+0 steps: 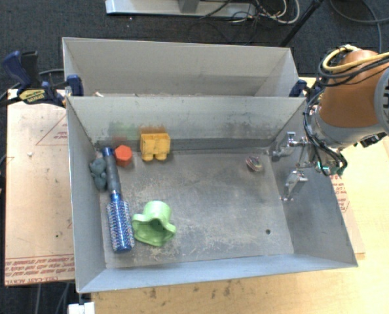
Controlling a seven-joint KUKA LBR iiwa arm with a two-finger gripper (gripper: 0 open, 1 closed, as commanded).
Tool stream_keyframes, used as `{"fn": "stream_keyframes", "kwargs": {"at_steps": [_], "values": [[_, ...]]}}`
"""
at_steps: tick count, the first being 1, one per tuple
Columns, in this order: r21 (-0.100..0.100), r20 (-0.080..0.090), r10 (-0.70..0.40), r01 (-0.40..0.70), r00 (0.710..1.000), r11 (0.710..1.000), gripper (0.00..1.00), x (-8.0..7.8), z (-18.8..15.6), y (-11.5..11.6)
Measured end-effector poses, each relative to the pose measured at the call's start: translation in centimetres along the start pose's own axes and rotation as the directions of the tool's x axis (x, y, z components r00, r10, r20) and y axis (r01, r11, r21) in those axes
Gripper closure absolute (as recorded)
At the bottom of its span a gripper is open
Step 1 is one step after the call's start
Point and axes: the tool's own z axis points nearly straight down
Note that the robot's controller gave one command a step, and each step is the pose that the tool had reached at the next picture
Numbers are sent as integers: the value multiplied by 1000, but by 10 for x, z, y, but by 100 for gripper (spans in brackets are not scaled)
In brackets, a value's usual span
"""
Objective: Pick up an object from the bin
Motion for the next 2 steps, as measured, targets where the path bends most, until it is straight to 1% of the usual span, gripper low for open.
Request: {"fn": "stream_keyframes", "kwargs": {"at_steps": [1, 2], "values": [[3, 12, -116, 116, 993, 993, 0, -50, -1, 8], [0, 4, -251, 251, 968, 968, 0, -50, 62, 26]]}}
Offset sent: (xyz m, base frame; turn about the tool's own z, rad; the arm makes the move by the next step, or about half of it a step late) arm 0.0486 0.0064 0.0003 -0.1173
